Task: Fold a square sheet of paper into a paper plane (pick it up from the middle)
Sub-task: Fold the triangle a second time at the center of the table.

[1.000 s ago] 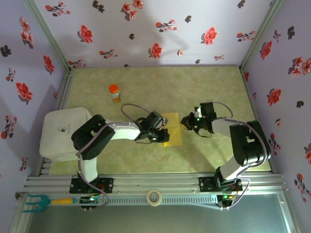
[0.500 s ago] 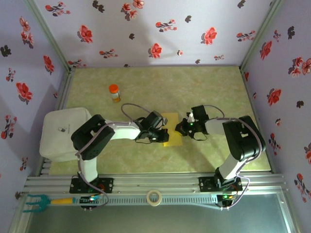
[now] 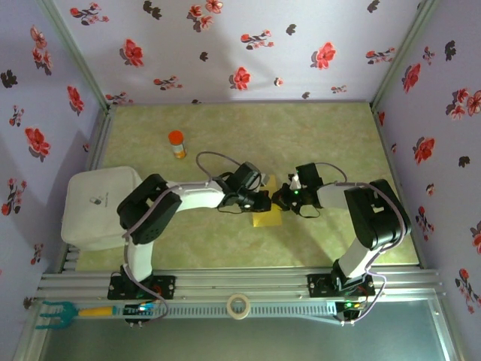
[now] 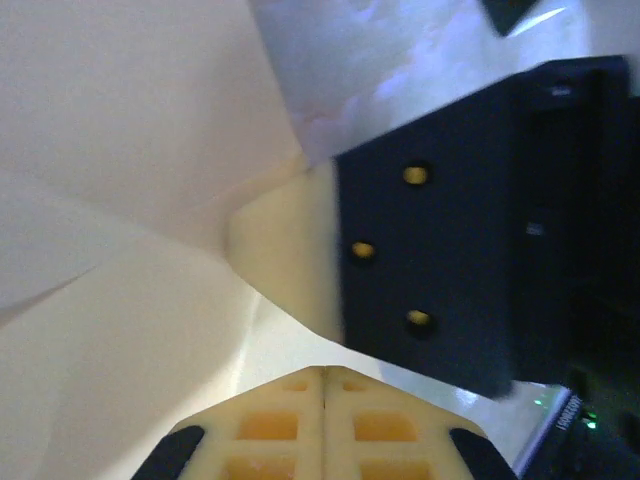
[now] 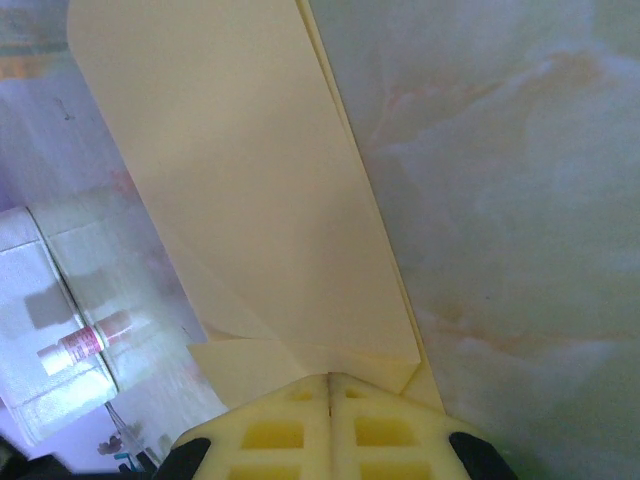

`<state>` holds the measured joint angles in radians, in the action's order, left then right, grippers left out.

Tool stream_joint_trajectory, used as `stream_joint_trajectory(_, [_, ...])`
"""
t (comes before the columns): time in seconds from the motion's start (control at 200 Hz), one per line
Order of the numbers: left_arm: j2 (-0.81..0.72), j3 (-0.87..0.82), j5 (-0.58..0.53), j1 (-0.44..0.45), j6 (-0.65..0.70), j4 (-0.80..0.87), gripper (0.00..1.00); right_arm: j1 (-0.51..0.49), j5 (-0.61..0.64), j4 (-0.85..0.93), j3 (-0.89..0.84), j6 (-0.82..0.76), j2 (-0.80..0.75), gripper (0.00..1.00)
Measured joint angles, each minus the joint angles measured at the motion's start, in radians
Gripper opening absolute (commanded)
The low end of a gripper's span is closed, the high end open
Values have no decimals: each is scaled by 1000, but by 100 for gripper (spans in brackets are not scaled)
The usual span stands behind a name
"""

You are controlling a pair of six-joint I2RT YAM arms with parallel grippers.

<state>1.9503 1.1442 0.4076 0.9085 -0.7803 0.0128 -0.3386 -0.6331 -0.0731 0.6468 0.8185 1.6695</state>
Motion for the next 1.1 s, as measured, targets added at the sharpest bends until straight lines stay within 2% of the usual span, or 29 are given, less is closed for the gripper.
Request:
stream_joint_trajectory(0.295, [22, -39, 5, -2, 0, -9, 2, 0, 0, 0, 0, 0, 1, 0])
stream_joint_trajectory(0.71, [-62, -142, 4, -2, 6, 6, 4, 0, -5, -9, 0, 0, 6, 0])
stream_joint_trajectory(1.1, [-132, -184, -17, 27, 71, 118, 0, 0, -8, -12, 0, 0, 8, 0])
